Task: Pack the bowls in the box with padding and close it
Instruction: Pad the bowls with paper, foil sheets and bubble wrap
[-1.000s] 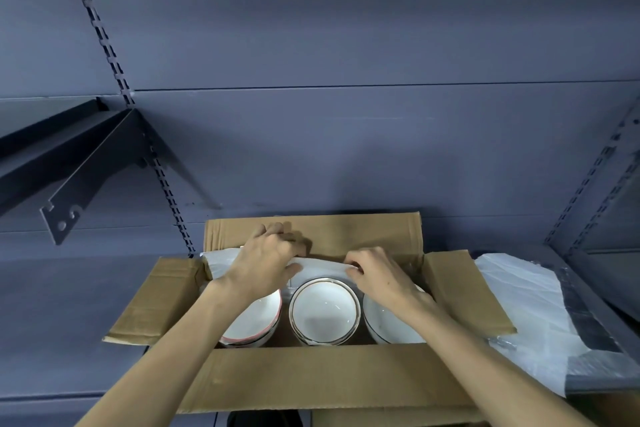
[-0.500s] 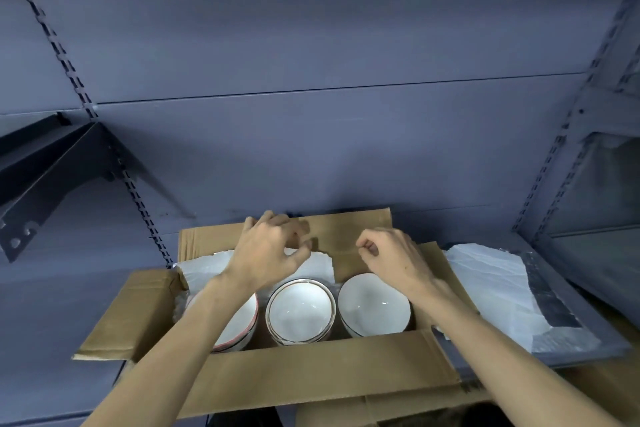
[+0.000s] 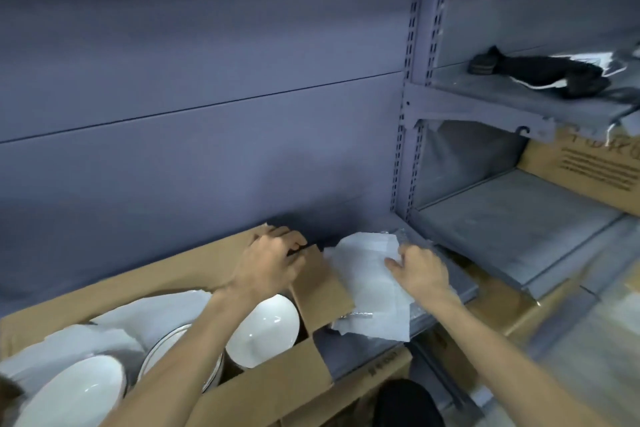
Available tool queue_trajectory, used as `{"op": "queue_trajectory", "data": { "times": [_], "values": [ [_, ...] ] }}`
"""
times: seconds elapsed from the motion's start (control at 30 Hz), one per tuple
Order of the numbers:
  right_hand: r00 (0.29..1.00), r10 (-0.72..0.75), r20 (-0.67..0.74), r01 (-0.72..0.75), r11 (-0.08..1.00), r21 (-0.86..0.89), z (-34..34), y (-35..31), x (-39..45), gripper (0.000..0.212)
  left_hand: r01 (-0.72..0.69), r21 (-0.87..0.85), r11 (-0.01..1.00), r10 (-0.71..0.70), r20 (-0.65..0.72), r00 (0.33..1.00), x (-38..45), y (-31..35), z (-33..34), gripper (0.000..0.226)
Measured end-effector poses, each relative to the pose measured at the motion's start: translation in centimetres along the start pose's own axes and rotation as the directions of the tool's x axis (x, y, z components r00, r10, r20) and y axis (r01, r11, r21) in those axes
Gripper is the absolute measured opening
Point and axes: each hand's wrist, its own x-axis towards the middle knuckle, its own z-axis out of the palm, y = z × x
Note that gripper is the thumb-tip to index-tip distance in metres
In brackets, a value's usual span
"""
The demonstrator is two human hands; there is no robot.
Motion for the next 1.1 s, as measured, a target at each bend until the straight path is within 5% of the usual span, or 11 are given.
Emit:
{"op": "queue_trajectory", "data": {
  "times": [0.13, 0.43, 0.53, 0.7, 0.8, 0.93, 1.1],
  "values": [
    [0.983, 0.085, 0.162, -0.082, 0.996, -0.023, 1.1, 2.4, 0.1, 0.057, -0.072, 0.016, 0.997, 0.071, 0.027, 0.997, 1.0, 1.1, 1.8, 0.016],
    [0.985, 0.167, 0.044, -0.17, 0.886, 0.431, 2.7, 1.5, 1.7, 0.013, -0.028, -0.018, 0.999, 0.029, 0.07, 0.997, -0.1, -0.8, 1.0, 0.016],
    [0.99, 0.097, -0.102, -0.017, 0.803, 0.596, 1.3, -0.3, 1.5, 0.011, 0.02, -0.07, 0.997, -0.019, 0.019, 1.0, -0.5, -1.9, 0.0, 0.017],
    [0.908, -0.135, -0.397, 0.368, 0.713, 0.597, -1.4, -6.2, 0.0, 0.008, 0.102, -0.199, 0.975, -0.132, -0.141, 0.981, -1.3, -4.0, -3.7, 0.045],
    [0.848, -0.3, -0.437, 0.524, 0.598, 0.606, -2.2, -10.1, -1.4, 0.025, 0.085, -0.324, 0.942, -0.179, -0.275, 0.945, -2.3, -5.1, -6.3, 0.072],
    [0.658, -0.536, -0.529, 0.753, 0.475, 0.456, -2.1, -14.4, -3.0, 0.016, 0.039, -0.369, 0.929, -0.175, -0.344, 0.923, -4.2, -6.3, -9.3, 0.118],
    [0.555, -0.699, -0.451, 0.827, 0.403, 0.391, -0.6, -17.6, -4.1, 0.019, 0.107, -0.366, 0.925, -0.223, -0.293, 0.93, -6.9, -7.5, -10.7, 0.125]
  ]
}}
